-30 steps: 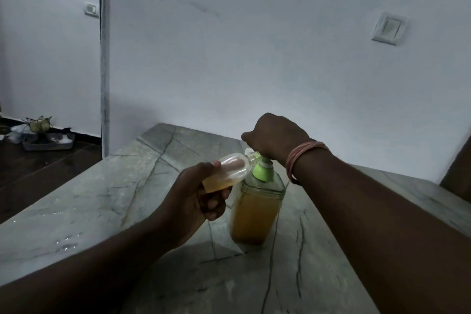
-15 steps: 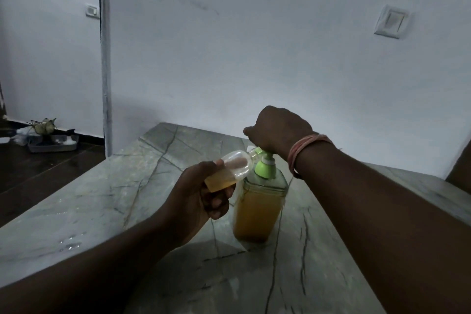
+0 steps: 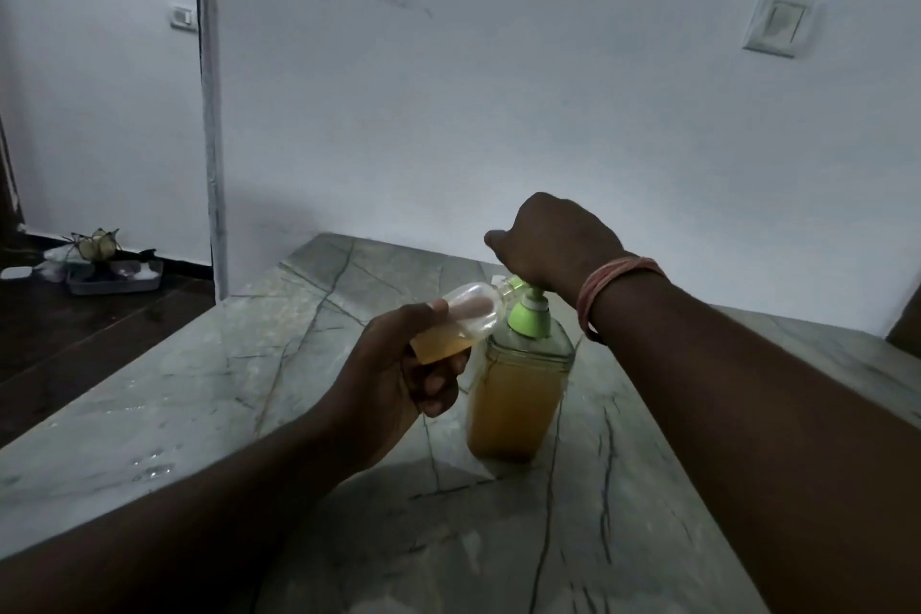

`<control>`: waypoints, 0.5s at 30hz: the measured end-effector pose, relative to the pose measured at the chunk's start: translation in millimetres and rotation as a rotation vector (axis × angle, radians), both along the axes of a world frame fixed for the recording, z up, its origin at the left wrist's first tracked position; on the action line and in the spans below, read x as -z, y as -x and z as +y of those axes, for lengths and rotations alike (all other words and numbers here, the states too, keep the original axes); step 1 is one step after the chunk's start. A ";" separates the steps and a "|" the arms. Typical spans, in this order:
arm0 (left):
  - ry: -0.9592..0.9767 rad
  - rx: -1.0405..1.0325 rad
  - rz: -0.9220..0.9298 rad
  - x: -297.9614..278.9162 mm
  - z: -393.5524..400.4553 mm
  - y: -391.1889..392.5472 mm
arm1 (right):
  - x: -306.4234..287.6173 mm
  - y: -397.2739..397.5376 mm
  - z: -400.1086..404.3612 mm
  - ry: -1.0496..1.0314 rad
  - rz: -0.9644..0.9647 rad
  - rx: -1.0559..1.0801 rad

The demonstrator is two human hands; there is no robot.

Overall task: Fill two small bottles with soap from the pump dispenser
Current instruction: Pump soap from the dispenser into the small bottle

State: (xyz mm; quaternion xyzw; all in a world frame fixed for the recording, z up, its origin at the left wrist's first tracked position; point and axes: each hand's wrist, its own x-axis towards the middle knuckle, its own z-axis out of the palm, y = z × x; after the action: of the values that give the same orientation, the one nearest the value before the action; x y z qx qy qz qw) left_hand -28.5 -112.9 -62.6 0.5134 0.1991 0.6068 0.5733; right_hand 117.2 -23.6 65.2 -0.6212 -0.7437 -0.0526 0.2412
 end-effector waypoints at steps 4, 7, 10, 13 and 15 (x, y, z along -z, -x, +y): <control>0.011 0.004 -0.025 1.7 2.2 0.3 | 10.3 -3.5 2.0 0.084 0.139 -0.008; 0.019 -0.006 -0.023 1.7 1.8 -0.9 | 9.0 -3.4 0.5 0.121 0.099 0.003; 0.034 -0.012 -0.036 0.2 -0.7 -1.9 | 0.8 -0.1 -2.5 0.103 -0.021 0.014; 0.035 -0.019 -0.017 -0.3 -2.2 -1.5 | -6.3 2.8 -5.5 -0.024 -0.137 0.014; 0.042 -0.018 -0.023 0.4 -0.9 -0.7 | -2.1 1.7 -4.4 -0.016 -0.064 -0.013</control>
State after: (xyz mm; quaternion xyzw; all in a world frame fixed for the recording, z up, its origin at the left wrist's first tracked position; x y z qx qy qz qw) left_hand -27.8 -113.7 -63.0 0.4923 0.2097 0.6135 0.5807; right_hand 115.6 -28.0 67.4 -0.6126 -0.7546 -0.0767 0.2225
